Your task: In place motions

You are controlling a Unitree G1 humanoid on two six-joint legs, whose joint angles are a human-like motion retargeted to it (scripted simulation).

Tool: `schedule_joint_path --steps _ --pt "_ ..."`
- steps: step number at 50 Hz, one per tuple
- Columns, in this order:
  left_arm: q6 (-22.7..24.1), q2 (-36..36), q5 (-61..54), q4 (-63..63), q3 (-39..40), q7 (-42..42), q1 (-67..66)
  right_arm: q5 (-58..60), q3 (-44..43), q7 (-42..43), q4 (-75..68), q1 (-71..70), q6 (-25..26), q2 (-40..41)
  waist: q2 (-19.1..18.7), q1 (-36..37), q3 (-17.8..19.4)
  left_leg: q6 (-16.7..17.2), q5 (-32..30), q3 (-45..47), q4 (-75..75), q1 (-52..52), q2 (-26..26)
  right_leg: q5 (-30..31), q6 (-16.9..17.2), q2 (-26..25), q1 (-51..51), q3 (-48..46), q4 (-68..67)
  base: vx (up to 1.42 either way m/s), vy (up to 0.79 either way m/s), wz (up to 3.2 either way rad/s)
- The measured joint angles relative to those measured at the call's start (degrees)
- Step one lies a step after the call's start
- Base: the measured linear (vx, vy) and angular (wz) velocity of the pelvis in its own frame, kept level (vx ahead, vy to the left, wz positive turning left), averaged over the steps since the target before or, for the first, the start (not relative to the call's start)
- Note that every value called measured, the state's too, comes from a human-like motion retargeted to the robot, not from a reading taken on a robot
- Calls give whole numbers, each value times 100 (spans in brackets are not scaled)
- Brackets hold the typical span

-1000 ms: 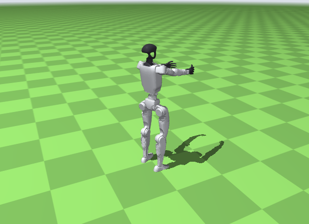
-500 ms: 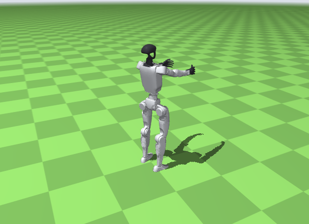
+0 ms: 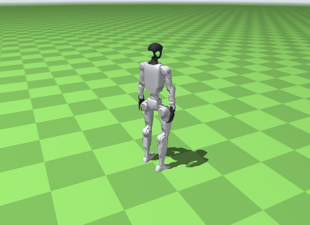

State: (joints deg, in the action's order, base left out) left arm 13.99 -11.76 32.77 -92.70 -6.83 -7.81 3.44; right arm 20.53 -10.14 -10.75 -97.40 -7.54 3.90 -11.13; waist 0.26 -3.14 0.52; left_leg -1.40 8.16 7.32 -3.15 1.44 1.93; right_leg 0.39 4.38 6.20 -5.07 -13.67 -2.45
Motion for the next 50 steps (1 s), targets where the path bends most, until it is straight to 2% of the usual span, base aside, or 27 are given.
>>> schedule_joint_path --steps 2,7,13,16,20,22,27,30,35,40,50 --pt "-211 43 4 -3 48 117 -300 -187 37 204 0 368 -63 -3 7 2 -5 10 -14 1 5 -54 6 9 0 11 48 0 12 4 -2 0" --pt "-281 212 -86 -68 220 -97 -932 -1117 14 364 0 1080 -66 57 -23 -16 4 24 -34 7 -1 -157 -14 33 -3 0 143 24 20 3 -1 -1" --pt "-562 587 -185 -135 1007 -374 -1215 -1622 -272 126 0 1311 -112 278 -18 -11 109 39 -38 108 9 -169 -47 56 -55 -62 211 130 14 -1 -1 -9" --pt "-655 705 -548 -33 1178 -36 -1291 -1407 -288 95 0 1229 -45 336 -37 -129 73 43 -61 22 8 -232 -46 76 -45 -56 240 56 38 0 -1 26" --pt "-762 706 -673 164 1066 407 -1291 -655 -93 612 35 1021 265 313 -56 -745 105 24 -161 -554 -15 -324 57 158 -38 -5 173 -528 115 -2 -1 90" --pt "-839 667 -488 280 990 522 -1235 -166 113 904 43 853 358 271 -51 -164 110 53 -78 67 17 -239 -87 98 -17 -49 301 105 0 -4 0 -158" --pt "-1005 531 376 529 627 636 -1120 502 278 1328 131 659 303 220 -40 -183 76 47 -90 29 25 -240 -72 112 -23 -48 292 58 19 -1 0 -13" --pt "-1078 468 973 659 447 664 -1066 394 122 1109 250 602 171 234 -30 -175 44 46 -90 19 28 -236 -68 105 -21 -45 284 50 19 0 0 0" --pt "-1092 457 1468 732 236 698 -1033 -452 -168 383 484 523 7 289 -22 -168 -21 42 -82 25 34 -224 -72 91 -18 -54 269 58 20 0 0 0" --pt "-1223 533 1261 602 267 630 -1026 -981 -267 123 575 436 -70 338 -2 -140 -92 28 -66 32 56 -193 -71 81 -20 -71 259 66 22 0 0 0" --pt "-1481 534 518 271 546 1097 -901 -442 37 -8 520 410 -113 364 34 -125 -215 16 -52 -28 69 -201 -50 50 -19 -76 248 2 25 0 0 0"
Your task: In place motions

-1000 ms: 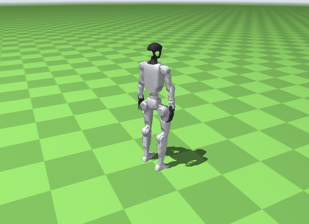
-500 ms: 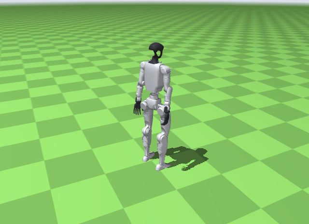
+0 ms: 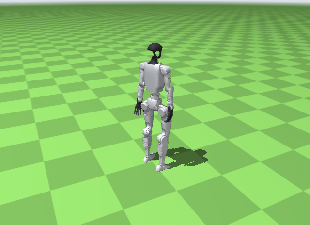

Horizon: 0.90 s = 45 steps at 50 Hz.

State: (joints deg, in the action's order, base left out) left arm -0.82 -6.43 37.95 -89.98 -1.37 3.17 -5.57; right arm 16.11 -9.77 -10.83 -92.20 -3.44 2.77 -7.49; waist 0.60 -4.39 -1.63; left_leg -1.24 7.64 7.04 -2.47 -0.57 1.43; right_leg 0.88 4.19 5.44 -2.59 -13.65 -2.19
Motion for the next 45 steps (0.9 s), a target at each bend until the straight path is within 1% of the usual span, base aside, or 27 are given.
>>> schedule_joint_path --steps 10,16,30,45 --pt "-5 -24 59 -2 -69 142 128 987 367 143 -148 110 82 15 -7 73 -8 11 -22 -28 -25 -57 14 -1 6 22 0 -14 9 0 0 0" --pt "33 14 108 29 -118 161 165 1456 476 231 -138 147 49 -4 -41 119 2 1 -44 13 -22 -87 21 17 3 19 33 34 13 0 0 0" --pt "47 27 136 30 -170 177 190 1237 363 158 -103 77 50 -52 -99 58 -20 6 -50 37 -25 -123 17 46 -6 25 111 64 2 0 0 0" --pt "55 40 123 38 -172 195 203 1275 388 181 -111 90 33 -45 -108 34 -19 6 -47 38 -12 -104 16 50 -8 22 115 62 -1 0 0 0"
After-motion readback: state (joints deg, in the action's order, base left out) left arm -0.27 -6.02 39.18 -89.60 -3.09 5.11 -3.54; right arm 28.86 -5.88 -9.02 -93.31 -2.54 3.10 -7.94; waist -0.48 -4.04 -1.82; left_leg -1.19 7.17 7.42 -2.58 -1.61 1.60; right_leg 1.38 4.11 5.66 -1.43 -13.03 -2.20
